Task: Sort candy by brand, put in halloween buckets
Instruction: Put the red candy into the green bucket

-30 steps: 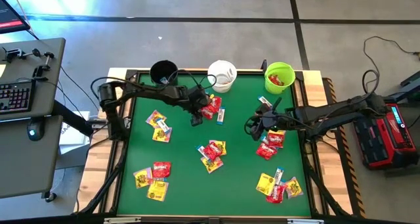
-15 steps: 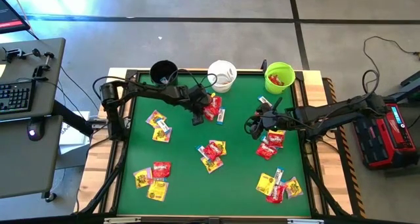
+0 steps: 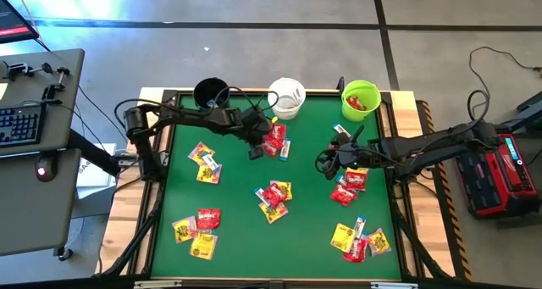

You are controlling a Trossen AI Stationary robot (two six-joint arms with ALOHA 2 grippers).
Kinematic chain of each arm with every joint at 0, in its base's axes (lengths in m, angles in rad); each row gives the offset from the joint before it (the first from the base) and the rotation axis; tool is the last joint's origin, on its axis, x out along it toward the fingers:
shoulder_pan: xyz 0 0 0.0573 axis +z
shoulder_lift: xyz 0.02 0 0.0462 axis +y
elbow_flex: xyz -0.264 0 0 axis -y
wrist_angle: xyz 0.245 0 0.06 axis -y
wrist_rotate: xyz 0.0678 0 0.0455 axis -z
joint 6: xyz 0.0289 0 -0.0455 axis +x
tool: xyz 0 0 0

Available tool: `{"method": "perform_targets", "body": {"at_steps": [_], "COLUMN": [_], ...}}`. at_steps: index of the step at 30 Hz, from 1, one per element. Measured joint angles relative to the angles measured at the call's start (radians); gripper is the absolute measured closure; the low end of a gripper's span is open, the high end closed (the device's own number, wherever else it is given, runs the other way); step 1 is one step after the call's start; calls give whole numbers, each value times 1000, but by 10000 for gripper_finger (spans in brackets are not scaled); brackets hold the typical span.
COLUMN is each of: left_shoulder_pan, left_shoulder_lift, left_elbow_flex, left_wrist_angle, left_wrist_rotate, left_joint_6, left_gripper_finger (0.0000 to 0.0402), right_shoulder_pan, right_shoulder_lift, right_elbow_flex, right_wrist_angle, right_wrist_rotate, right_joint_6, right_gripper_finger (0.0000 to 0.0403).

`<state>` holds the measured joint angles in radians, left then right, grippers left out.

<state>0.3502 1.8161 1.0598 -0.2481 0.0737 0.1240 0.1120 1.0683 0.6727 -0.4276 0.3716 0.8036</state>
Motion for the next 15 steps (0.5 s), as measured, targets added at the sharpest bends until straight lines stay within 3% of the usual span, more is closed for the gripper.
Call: {"method": "perform_targets", "body": {"at_steps": [5,15], "left_shoulder_pan": [3,5], "left_shoulder_lift": [1,17], "left_elbow_flex": [0,0], "left_wrist_angle": [-11,-5], "left_wrist_rotate": [-14,69], "left_joint_6": [9,38], "left_gripper_finger": [377,248], "right_shoulder_pan": [0,0], "right_shoulder_lift": [0,0], "right_elbow_flex": [0,0], "right_wrist_angle": [0,0], "right_wrist_rotate": [0,2], "right_joint_6": [0,0], "right_gripper_finger": [234,234]}}
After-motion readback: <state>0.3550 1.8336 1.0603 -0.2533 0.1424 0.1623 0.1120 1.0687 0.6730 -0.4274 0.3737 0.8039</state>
